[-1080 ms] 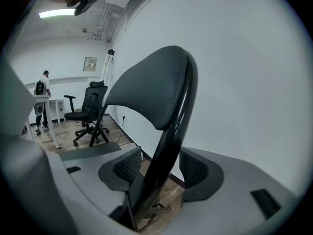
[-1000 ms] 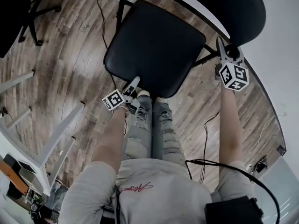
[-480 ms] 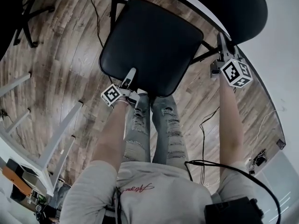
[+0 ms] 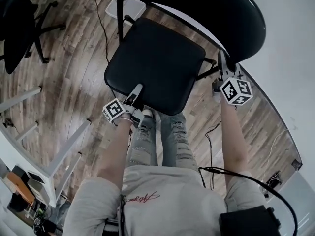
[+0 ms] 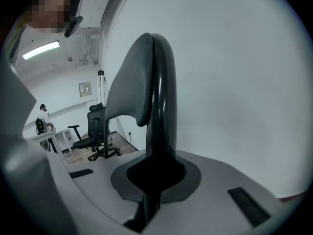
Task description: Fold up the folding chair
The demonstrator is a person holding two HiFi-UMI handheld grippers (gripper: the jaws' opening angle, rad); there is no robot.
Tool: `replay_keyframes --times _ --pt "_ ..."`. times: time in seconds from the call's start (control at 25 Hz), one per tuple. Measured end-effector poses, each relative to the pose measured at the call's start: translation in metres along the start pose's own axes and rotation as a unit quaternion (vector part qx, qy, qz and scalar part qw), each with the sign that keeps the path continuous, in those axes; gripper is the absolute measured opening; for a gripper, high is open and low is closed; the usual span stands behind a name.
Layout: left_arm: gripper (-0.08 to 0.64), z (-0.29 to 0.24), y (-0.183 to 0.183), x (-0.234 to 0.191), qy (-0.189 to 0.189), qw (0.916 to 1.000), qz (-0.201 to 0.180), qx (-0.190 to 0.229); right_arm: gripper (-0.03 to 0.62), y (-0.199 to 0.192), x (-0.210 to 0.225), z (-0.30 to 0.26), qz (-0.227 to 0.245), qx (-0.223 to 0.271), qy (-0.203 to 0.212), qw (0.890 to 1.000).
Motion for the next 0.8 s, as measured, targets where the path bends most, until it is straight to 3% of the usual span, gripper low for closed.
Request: replay_keyframes --times 0.24,0.6,0.8 --pt "0.232 -0.038 0.02 0.084 0.083 0.9965 0.009 -0.003 0.015 0.037 0.01 -0.015 0.037 -0.015 0.005 0.999" --pt "0.176 -0.112 0.048 0.2 0.094 0.9955 0.013 0.002 0.015 0.091 0.045 -0.044 0.043 -0.002 -0.011 0.999" --pt "0.153 -0.151 0.062 0.241 0.102 0.9939 0.018 0.038 0.015 0.111 0.061 -0.062 0.043 -0.005 0.007 0.999"
Point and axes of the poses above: the fingertips, and each gripper's own axes: z backward along the fingers, x to its right, y out of its top, the point moved 5 cm from there along z, backward along the fingers, and after that the axes turned 4 degrees about -x, right-handed, at the moved point
